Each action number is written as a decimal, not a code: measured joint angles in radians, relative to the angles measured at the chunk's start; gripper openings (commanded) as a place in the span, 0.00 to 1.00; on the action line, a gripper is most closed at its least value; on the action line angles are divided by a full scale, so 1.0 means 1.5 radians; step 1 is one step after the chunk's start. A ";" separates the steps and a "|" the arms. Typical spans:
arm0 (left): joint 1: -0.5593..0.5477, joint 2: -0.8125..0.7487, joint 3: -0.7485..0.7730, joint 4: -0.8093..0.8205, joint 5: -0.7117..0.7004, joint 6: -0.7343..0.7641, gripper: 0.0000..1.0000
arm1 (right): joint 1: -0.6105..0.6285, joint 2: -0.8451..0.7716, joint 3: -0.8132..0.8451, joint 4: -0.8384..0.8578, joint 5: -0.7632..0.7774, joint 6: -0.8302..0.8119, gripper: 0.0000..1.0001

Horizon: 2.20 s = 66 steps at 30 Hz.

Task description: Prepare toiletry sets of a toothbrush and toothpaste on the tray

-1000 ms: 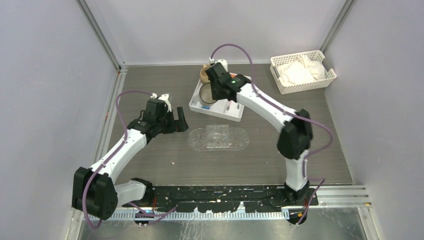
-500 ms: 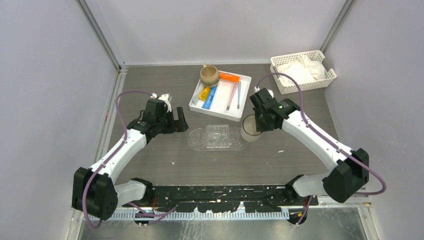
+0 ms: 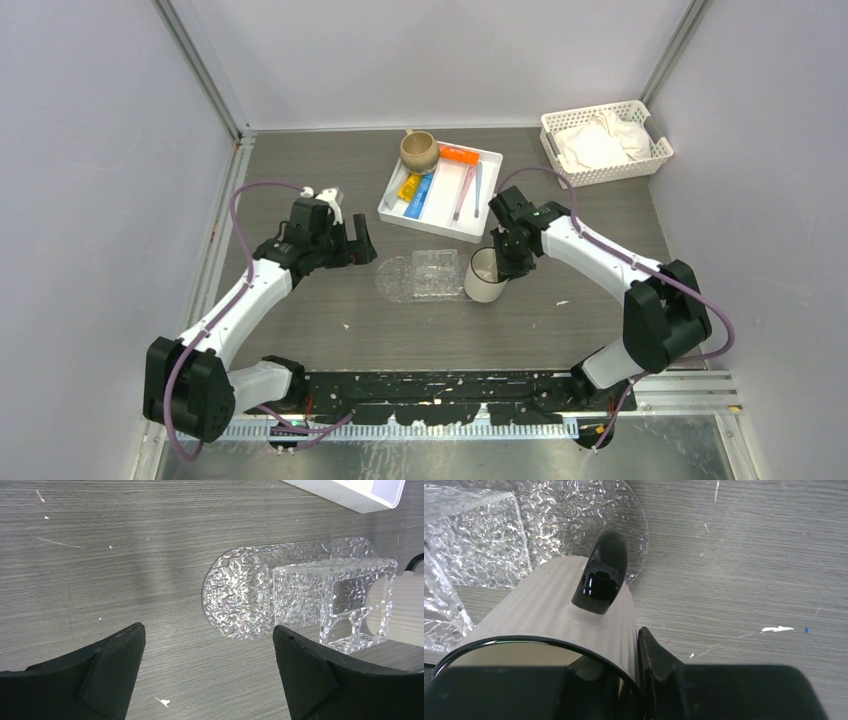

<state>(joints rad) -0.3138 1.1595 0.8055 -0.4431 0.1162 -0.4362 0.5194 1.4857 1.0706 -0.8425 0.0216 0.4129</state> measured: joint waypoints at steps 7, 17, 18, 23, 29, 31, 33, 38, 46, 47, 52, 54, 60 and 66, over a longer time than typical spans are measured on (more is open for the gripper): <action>0.000 0.000 0.000 -0.001 0.000 0.000 1.00 | 0.000 0.043 0.001 0.026 0.004 -0.003 0.01; 0.000 0.000 0.000 0.000 0.000 0.000 1.00 | 0.000 0.075 0.033 0.046 0.024 -0.008 0.04; 0.000 0.000 0.000 0.000 0.000 0.000 1.00 | 0.000 0.078 0.038 0.049 0.026 -0.009 0.05; 0.000 0.000 0.000 0.000 0.000 0.000 1.00 | 0.000 0.104 0.051 0.058 0.035 -0.010 0.12; 0.000 0.000 -0.002 0.000 0.000 0.000 1.00 | 0.000 0.115 0.052 0.059 0.049 -0.012 0.39; 0.000 0.000 -0.002 0.000 0.000 0.000 1.00 | 0.000 0.115 0.054 0.060 0.049 -0.012 0.48; 0.000 0.000 -0.002 0.001 0.000 0.000 1.00 | 0.000 0.115 0.055 0.071 0.049 -0.013 0.55; 0.000 0.000 -0.003 0.001 0.000 0.000 1.00 | 0.000 0.104 0.056 0.074 0.055 -0.012 0.74; 0.000 0.001 -0.004 0.002 0.000 0.000 1.00 | 0.000 -0.029 0.130 0.000 0.150 -0.009 0.85; 0.000 0.003 -0.004 0.003 0.000 0.000 1.00 | 0.000 -0.042 0.153 -0.003 0.162 -0.009 0.85; 0.002 0.063 0.028 0.013 0.026 0.002 1.00 | -0.001 -0.053 0.263 0.023 0.186 -0.009 0.84; 0.006 0.107 0.068 0.032 0.061 0.002 1.00 | -0.002 -0.049 0.269 0.034 0.183 -0.007 0.84; 0.032 0.236 0.226 0.113 0.137 -0.016 0.88 | -0.002 -0.051 0.188 0.050 0.166 0.001 0.82; 0.042 0.440 0.473 0.144 0.133 -0.023 0.81 | -0.002 -0.078 0.094 0.048 0.151 0.003 0.80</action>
<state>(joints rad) -0.2504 1.8198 1.5146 -0.2272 0.3161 -0.4706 0.5167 1.3693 1.2121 -0.7704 0.2474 0.4179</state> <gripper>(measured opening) 0.834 0.816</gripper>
